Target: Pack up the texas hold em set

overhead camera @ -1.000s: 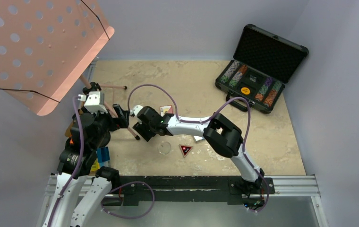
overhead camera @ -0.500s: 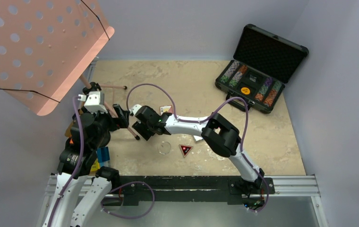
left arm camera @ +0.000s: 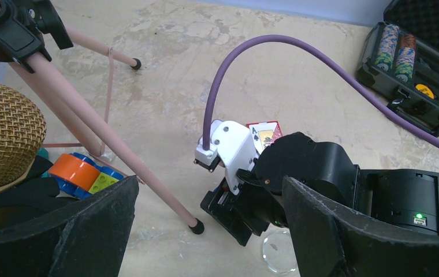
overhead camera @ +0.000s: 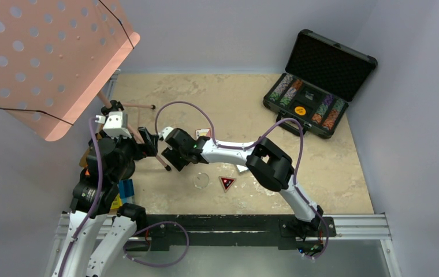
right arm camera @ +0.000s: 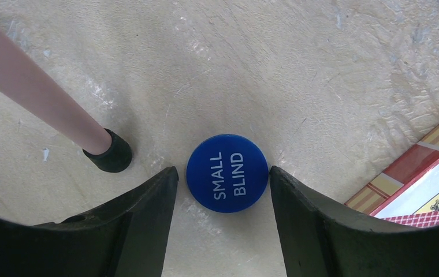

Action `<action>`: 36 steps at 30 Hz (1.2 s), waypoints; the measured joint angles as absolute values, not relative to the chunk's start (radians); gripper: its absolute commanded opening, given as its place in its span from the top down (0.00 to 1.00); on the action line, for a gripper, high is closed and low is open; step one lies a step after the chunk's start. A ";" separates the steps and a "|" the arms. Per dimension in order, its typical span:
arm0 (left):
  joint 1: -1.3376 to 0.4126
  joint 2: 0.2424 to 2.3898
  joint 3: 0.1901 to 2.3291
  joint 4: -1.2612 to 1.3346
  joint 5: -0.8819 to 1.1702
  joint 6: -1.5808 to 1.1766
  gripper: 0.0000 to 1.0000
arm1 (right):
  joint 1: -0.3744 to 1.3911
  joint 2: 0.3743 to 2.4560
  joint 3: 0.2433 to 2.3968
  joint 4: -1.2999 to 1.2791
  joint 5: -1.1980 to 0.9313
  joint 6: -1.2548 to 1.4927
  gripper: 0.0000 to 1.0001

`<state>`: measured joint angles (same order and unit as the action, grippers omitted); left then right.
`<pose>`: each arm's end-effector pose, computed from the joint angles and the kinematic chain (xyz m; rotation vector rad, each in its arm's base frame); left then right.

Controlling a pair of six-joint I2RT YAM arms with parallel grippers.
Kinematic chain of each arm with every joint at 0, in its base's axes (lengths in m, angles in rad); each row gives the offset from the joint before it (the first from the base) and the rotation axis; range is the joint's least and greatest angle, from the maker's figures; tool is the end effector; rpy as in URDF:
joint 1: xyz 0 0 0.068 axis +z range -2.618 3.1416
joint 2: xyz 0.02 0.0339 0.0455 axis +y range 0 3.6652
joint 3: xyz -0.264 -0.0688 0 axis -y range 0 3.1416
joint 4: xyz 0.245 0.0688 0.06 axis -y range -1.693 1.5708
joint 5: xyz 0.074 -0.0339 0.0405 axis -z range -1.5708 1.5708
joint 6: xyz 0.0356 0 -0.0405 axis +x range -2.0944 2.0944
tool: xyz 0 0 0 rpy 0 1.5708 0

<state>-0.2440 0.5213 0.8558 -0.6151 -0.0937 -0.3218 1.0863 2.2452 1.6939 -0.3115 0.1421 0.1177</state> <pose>0.1056 -0.0228 0.3518 -0.1379 1.8562 -0.3070 0.2355 0.4366 0.1595 -1.0863 2.2035 0.3699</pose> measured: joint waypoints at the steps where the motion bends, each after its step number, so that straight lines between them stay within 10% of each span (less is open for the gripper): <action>1: -0.244 0.521 0.856 -0.615 -0.094 -0.322 0.03 | 1.086 2.245 1.694 -0.312 0.139 0.120 0.35; 36: -0.244 0.515 0.855 -0.615 -0.109 -0.322 0.03 | 1.051 2.179 1.612 -0.333 0.114 0.179 0.66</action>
